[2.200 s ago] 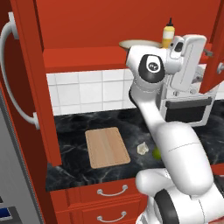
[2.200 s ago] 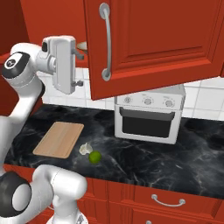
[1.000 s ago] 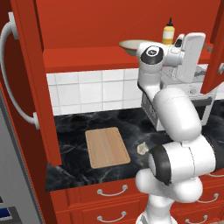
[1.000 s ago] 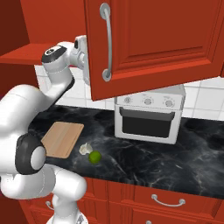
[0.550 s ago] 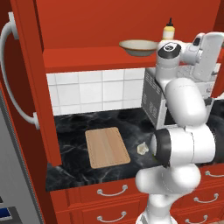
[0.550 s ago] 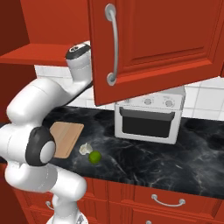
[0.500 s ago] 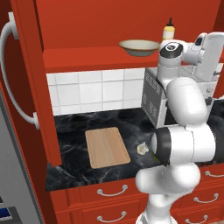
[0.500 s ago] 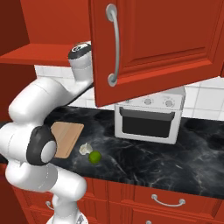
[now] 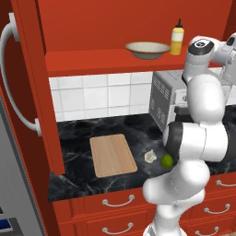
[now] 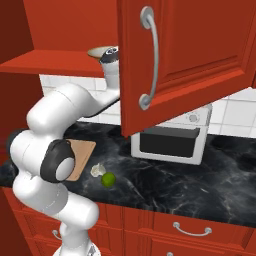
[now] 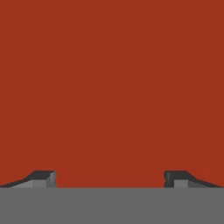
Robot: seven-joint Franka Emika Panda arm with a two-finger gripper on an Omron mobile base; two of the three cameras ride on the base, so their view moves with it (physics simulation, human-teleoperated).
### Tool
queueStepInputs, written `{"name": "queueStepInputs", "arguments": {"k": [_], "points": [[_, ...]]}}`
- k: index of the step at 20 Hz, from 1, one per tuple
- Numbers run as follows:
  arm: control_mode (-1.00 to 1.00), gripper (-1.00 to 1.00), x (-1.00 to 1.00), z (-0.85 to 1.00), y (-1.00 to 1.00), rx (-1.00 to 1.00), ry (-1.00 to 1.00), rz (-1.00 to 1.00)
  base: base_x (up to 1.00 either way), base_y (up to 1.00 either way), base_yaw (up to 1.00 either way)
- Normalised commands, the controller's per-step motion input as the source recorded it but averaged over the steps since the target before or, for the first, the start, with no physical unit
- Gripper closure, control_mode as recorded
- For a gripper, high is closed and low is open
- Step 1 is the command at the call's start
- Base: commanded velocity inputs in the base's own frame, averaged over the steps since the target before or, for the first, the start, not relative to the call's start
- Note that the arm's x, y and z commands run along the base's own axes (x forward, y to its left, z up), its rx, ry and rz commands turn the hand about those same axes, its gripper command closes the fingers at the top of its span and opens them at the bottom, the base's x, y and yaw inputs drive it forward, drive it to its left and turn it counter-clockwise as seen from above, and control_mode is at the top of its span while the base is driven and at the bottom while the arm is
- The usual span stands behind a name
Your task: Open the cabinet. Place the bowl and condiment on the counter. Then place the lime and garlic on the cutting board.
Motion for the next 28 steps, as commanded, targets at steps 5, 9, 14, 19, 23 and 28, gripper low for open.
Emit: {"name": "queueStepInputs", "arguments": {"k": [5,9,14,19,23,28], "points": [[-1.00,-1.00,-0.28,0.15,-0.40,0.05,-0.13,-0.03,0.00,0.00,0.00],[-1.00,-1.00,-0.20,0.11,-0.42,0.05,-0.11,-0.04,0.00,0.00,0.00],[-1.00,-1.00,-0.06,0.04,-0.37,0.03,-0.09,-0.02,0.00,0.00,0.00],[-1.00,-1.00,0.00,0.00,-0.28,0.02,-0.05,0.05,0.00,0.00,0.00],[-1.00,-1.00,0.00,0.00,-0.29,0.01,-0.02,0.13,0.00,0.00,0.00],[-1.00,-1.00,0.00,0.00,-0.36,0.03,-0.02,0.15,0.00,0.00,0.00]]}}
